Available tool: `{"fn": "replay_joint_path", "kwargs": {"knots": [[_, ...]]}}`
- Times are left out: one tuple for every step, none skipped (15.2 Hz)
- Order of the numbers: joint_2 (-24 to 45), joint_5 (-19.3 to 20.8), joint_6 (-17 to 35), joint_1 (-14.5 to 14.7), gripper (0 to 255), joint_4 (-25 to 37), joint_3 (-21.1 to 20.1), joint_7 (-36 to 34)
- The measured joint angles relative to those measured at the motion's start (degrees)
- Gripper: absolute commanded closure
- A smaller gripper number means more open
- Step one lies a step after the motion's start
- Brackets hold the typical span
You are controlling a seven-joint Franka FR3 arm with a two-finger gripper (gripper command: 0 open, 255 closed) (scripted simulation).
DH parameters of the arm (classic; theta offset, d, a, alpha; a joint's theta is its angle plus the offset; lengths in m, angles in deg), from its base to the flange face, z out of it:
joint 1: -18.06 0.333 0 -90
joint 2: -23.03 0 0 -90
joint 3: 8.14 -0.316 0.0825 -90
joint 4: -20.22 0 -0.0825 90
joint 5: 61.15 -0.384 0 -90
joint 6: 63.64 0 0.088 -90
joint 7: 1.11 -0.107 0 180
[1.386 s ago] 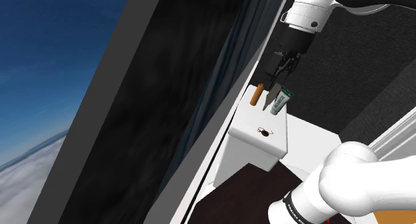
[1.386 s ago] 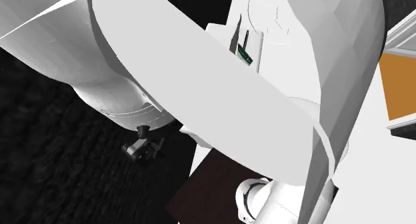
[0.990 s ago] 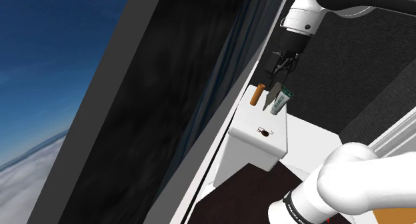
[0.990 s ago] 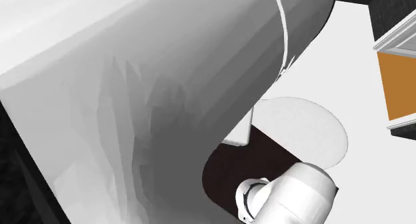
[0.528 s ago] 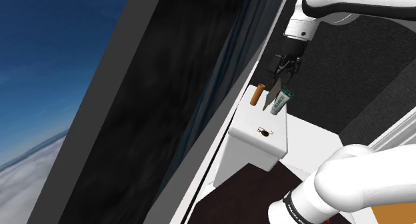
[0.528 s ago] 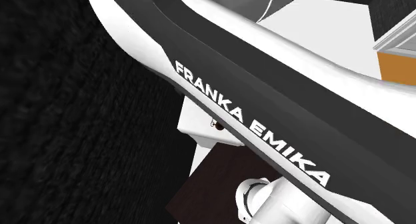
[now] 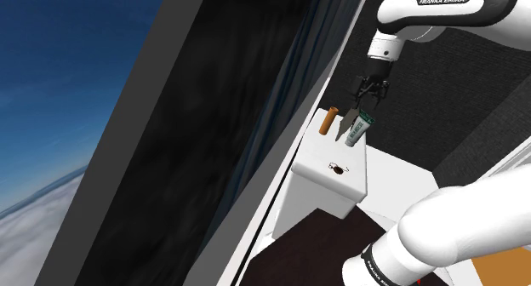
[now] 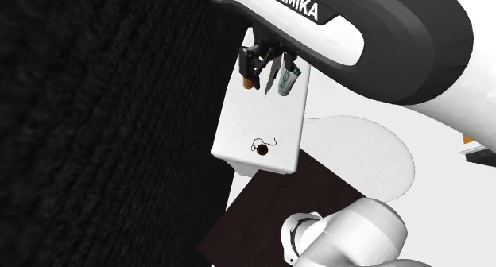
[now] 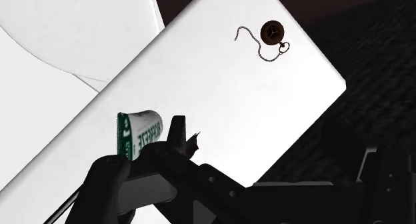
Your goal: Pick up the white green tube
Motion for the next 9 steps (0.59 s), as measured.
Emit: {"fn": "replay_joint_path", "kwargs": {"knots": [[1.67,0.2,0.02,-0.61,0,1.09,1.1,0.71],[3.27,0.28,-0.1,-1.14,0,2.25,2.05,1.28],[4.65,0.45,0.22,-1.76,0,2.78,3.07,1.93],[5.91,0.34,-0.11,-2.14,0,3.75,3.66,1.97],[7.88,0.29,-0.04,-2.75,0,5.1,4.76,2.81],[9.6,0.33,0.12,-3.43,0,6.07,5.85,3.69],[11.16,0.26,-0.08,-4.0,0,7.27,6.71,4.32],[12.12,0.14,0.27,-4.26,0,7.57,7.12,4.55],[12.66,0.07,0.76,-4.4,0,7.45,7.34,4.68]]}}
